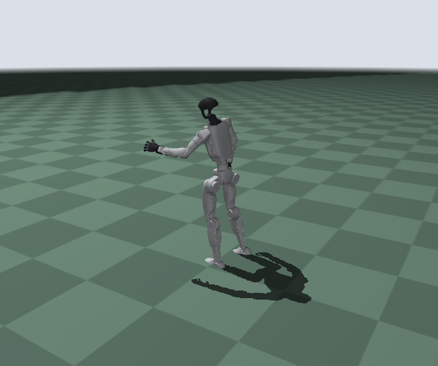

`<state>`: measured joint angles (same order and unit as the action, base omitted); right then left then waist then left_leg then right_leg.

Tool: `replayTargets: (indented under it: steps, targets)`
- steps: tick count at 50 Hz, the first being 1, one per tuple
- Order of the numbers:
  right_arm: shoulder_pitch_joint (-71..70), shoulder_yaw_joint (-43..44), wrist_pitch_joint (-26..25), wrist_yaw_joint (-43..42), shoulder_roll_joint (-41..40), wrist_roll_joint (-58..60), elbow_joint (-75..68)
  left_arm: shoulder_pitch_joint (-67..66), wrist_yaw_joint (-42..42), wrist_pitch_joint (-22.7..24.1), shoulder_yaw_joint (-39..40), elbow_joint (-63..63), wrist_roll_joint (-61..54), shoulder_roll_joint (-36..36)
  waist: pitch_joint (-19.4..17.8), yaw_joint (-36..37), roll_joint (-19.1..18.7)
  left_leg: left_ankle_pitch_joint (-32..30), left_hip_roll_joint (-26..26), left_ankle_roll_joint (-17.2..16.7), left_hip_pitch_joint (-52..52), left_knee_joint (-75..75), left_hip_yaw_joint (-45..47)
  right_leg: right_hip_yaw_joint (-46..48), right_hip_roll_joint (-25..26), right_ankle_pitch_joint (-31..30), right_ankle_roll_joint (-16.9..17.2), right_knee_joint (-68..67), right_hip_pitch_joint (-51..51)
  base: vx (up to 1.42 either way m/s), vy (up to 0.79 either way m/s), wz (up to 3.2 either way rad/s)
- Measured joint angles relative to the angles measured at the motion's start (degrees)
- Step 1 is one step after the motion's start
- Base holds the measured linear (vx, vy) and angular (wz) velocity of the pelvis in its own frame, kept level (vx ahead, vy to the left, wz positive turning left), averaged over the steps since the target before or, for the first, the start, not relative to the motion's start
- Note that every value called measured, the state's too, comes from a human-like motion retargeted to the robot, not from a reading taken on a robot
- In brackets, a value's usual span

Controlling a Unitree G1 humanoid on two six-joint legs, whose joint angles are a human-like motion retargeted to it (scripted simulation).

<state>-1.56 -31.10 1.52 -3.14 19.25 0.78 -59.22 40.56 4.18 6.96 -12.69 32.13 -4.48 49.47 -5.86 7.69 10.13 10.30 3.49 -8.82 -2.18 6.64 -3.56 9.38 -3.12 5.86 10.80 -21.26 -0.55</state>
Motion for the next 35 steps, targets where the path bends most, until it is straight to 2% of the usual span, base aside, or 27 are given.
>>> replayTargets:
  steps: [8, 13, 15, 19, 25, 27, 30, 35]
  targets:
    - [2.0, 1.3, -0.9, -0.4, 0.2, 2.3, 0.2, -9.3, 0.3, 0.4, 3.0, 0.8, -2.5, -1.7, -0.7, 0.4, -0.8, 0.4, 2.0, -1.3, -0.8, -0.6, 0.6, 1.4, -9.2, 0.5, 0.7, 5.9, 0.0, 0.05, -0.21, -0.06]
    - [2.1, 3.9, -0.2, -2.8, 0.0, 2.1, 2.0, -15.1, 1.9, 1.0, 6.5, 5.6, -3.0, -3.9, -0.3, 0.3, -1.5, 0.4, 3.3, -2.3, -1.2, -1.6, 3.0, 11.7, -14.0, -2.9, 1.1, 9.0, 0.4, 0.04, -0.3, -0.38]
    - [2.1, 5.0, 0.3, -3.5, -0.3, 2.7, 3.1, -17.3, 2.7, 1.0, 8.7, 9.4, -2.5, -5.1, -0.1, 0.1, -1.7, 0.5, 4.1, -2.4, -1.4, -1.6, 4.2, 14.3, -14.2, -4.2, 1.6, 10.4, 1.0, 0.05, -0.38, -0.63]
    - [1.9, 6.9, 1.4, -5.7, -1.2, 4.7, 4.9, -22.1, 5.6, 0.0, 14.0, 20.7, -1.9, -8.2, 0.1, -0.8, -2.2, 1.0, 6.4, -1.5, -1.5, 1.4, 8.0, 11.2, -11.7, -3.9, 2.7, 12.3, 0.9, 0.07, -0.41, -0.88]
    - [-0.8, 9.2, 2.8, -11.6, -1.0, 6.1, 4.7, -29.3, 8.6, -1.8, 16.2, 40.7, -3.1, -15.7, -1.8, -4.1, -3.4, 4.1, 8.6, 3.0, 1.9, 17.8, 15.1, 2.4, -8.3, -2.2, 2.4, 10.2, -0.6, 0.09, -0.35, -1.22]
    - [-1.6, 10.3, 3.3, -12.3, -0.7, 5.7, 3.8, -31.9, 6.8, -1.7, 14.6, 45.0, -1.9, -19.8, -2.6, -4.8, -3.8, 5.5, 6.0, 3.5, 3.5, 23.1, 12.1, -0.9, -7.2, -2.5, 2.3, 10.8, -0.1, 0.1, -0.23, -1.57]
    - [-2.5, 12.2, 3.9, -12.7, -0.4, 4.6, 1.6, -35.6, 3.9, -1.2, 11.7, 47.6, 2.0, -26.3, -3.4, -4.7, -4.3, 6.8, -0.7, 2.8, 5.4, 26.1, 5.6, -6.7, -5.6, -3.6, 2.3, 12.5, 0.6, 0.11, -0.15, -1.84]
    - [-4.4, 14.7, 3.7, -12.4, -0.5, 3.4, -3.0, -39.1, 2.9, -1.1, 9.9, 44.0, 7.9, -34.5, -4.2, -2.2, -4.7, 7.0, -8.0, 3.8, 7.1, 17.8, 0.1, -17.2, -3.0, -5.6, 2.3, 14.7, 0.6, 0.1, -0.05, -2.03]
